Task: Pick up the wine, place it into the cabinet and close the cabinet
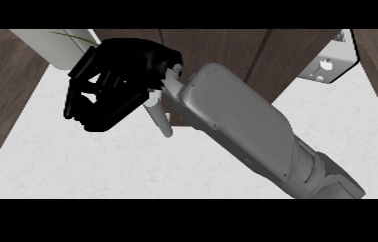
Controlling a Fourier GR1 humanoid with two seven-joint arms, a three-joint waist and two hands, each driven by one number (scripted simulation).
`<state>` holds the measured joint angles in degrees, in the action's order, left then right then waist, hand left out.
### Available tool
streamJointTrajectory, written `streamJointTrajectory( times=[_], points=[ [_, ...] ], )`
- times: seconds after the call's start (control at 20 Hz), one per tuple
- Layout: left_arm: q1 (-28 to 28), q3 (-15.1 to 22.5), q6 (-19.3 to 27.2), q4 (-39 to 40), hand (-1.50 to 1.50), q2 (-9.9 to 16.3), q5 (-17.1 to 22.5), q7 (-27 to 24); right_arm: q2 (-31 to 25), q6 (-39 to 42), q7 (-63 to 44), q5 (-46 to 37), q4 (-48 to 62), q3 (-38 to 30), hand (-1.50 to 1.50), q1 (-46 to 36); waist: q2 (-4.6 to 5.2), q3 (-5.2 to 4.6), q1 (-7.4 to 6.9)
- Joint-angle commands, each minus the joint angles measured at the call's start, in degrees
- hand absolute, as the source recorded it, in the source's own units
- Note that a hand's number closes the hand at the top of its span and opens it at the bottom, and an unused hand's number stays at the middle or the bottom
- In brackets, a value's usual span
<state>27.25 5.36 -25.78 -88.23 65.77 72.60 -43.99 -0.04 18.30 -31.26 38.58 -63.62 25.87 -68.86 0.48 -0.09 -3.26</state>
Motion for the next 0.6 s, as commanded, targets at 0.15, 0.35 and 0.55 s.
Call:
streamJointTrajectory(
  times=[0.15, 0.35, 0.55],
  points=[
    [-0.6, -2.3, -3.9, 1.2, -1.50, -3.7, -2.3, -0.3, 0.0, 7.7, 3.9, 7.0, 11.2, -1.4, 1.50, -1.5, -0.12, 0.05, 0.84],
    [2.3, -4.8, -4.4, 0.4, -1.50, -4.4, -2.6, 1.4, 0.0, 12.5, 6.0, 8.4, 14.2, -3.2, 1.50, -0.5, -0.30, 0.10, 1.02],
    [3.8, -6.8, -6.5, -0.6, -1.50, -4.1, -2.8, 2.8, 0.0, 12.4, 9.1, 7.4, 21.1, -7.2, 1.50, -4.7, -0.25, 0.10, 0.34]
  ],
)
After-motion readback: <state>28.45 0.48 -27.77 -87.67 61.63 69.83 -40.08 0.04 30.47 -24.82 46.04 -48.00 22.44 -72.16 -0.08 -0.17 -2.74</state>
